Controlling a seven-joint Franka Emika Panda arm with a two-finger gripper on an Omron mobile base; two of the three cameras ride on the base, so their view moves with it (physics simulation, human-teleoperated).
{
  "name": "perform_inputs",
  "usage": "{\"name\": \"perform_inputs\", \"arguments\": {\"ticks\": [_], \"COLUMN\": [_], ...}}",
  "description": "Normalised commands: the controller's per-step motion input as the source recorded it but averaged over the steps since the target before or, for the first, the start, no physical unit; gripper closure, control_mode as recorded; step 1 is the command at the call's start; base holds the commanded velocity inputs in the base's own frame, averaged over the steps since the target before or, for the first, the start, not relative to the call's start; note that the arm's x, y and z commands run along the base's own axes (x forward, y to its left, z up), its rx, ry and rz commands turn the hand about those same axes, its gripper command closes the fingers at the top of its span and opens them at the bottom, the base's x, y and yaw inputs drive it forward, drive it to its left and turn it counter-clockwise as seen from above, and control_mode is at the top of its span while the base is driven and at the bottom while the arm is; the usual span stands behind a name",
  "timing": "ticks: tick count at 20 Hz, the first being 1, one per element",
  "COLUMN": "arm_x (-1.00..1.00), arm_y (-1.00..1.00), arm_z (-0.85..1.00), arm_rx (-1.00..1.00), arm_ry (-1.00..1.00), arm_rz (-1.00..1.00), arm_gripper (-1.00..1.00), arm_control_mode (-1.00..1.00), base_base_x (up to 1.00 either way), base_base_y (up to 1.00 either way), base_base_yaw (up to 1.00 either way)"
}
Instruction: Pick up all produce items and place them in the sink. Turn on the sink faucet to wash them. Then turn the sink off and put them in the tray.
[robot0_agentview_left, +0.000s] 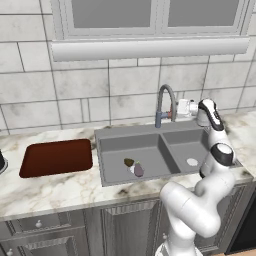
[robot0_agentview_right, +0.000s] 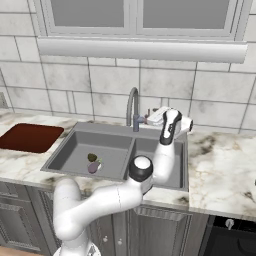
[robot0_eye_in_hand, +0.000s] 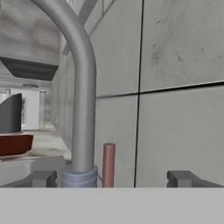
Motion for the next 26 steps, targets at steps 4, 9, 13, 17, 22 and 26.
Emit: {"name": "perform_inputs", "arguments": {"ticks": [4, 9, 13, 17, 22, 26], "arm_x": [-0.19, -0.28, -0.27, -0.09, 0.0, 0.0], "arm_y": [0.08, 0.12, 0.24, 0.41, 0.64, 0.4], "arm_z": [0.0, -0.01, -0.01, -0.01, -0.05, 0.0], "arm_rx": [0.0, 0.0, 0.0, -0.01, -0.04, -0.04], "arm_ry": [-0.01, -0.01, 0.0, 0.0, 0.0, 0.0], "arm_rz": [0.0, 0.0, -0.04, -0.09, -0.15, -0.15], "arm_gripper": [-1.0, -1.0, -1.0, -1.0, -1.0, -1.0], "arm_control_mode": [-1.0, -1.0, -1.0, -1.0, -1.0, -1.0], "base_base_x": [0.0, 0.0, 0.0, 0.0, 0.0, 0.0], "base_base_y": [0.0, 0.0, 0.0, 0.0, 0.0, 0.0], "base_base_yaw": [0.0, 0.0, 0.0, 0.0, 0.0, 0.0]}}
